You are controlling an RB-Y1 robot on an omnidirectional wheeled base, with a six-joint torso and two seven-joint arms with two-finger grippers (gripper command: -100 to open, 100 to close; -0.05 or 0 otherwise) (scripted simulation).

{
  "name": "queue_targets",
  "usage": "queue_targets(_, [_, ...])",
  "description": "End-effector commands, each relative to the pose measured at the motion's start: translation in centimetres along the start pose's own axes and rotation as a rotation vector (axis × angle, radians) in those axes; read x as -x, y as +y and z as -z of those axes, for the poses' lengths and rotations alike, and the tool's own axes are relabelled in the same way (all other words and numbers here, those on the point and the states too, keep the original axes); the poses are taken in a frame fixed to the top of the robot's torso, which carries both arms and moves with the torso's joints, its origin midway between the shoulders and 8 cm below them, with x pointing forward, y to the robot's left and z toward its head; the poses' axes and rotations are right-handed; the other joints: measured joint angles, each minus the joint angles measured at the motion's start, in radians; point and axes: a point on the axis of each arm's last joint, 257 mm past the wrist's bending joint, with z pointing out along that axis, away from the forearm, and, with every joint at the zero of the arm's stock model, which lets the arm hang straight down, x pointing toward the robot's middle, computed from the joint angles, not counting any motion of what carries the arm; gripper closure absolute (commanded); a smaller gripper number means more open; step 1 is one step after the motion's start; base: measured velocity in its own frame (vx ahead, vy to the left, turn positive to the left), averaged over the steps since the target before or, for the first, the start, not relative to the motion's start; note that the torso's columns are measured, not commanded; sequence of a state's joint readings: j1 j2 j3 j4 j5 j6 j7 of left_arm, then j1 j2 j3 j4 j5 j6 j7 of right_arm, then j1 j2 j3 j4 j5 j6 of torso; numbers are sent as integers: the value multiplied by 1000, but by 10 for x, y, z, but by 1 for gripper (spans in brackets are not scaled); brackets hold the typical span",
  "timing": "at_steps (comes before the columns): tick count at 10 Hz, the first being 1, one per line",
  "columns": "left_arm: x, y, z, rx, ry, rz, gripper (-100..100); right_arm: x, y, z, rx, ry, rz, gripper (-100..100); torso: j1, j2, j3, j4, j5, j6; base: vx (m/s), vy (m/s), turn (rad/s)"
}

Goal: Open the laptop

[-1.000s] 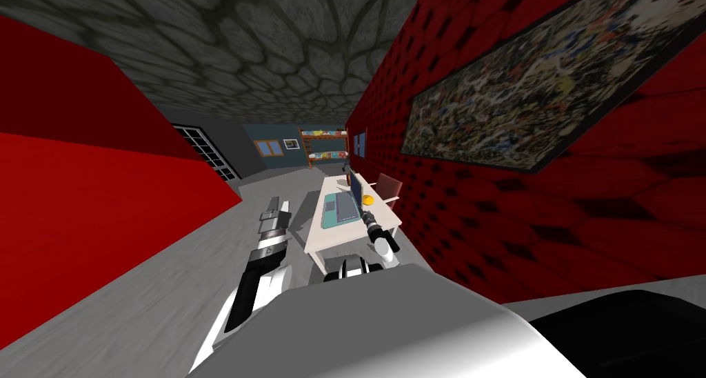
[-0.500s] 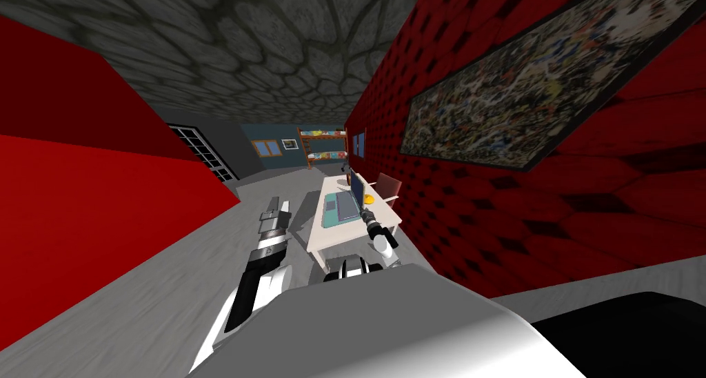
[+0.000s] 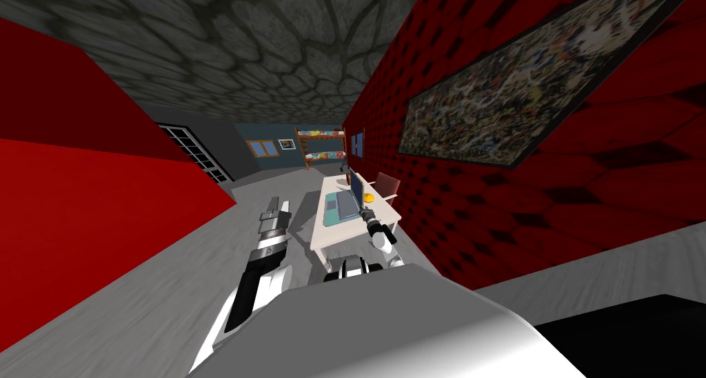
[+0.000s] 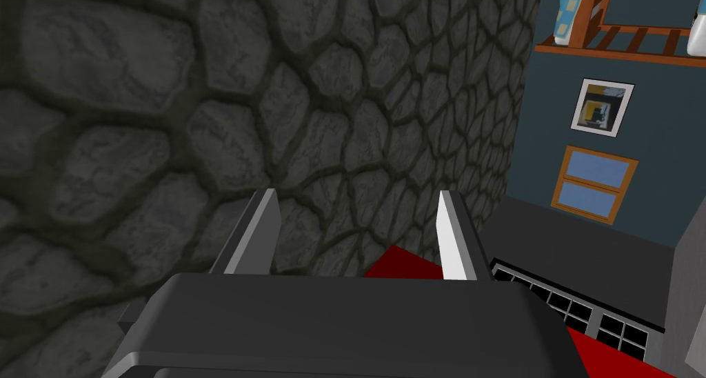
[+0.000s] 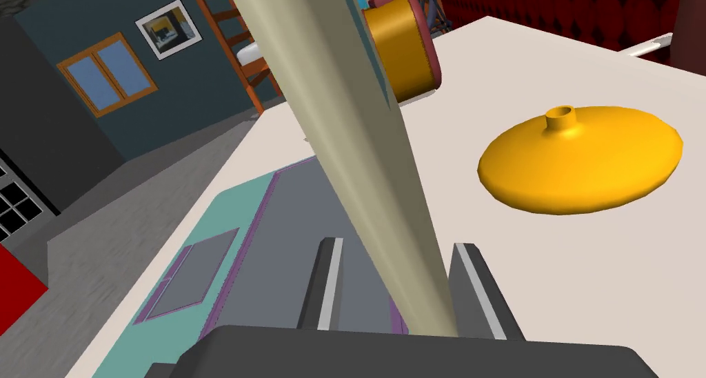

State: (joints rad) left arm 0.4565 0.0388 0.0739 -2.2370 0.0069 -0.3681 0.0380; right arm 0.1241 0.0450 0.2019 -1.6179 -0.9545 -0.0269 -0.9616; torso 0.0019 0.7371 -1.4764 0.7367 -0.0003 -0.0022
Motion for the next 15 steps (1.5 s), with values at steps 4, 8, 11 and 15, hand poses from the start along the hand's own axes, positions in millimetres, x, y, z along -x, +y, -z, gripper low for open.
queue_targets(4, [0, 0, 0, 0, 0, 0, 0, 5, 10, -8, 14, 0, 209, 100, 0, -1, -1, 0, 0, 0, -20, 37, 13])
queue_targets(8, [0, 0, 0, 0, 0, 0, 0, 8, 18, -14, 25, 7, 372, 100, 1, -3, -2, -1, 0, -2, -24, 40, 24])
queue_targets(11, [0, 0, 0, 0, 0, 0, 0, 3, 23, -16, 36, 20, 428, 100, 2, -4, -2, -2, 0, -3, -17, 34, 10])
queue_targets(15, [0, 0, 0, 0, 0, 0, 0, 16, 40, -15, 63, 18, 639, 100, 1, -6, -3, -6, -1, -2, -5, 33, 36])
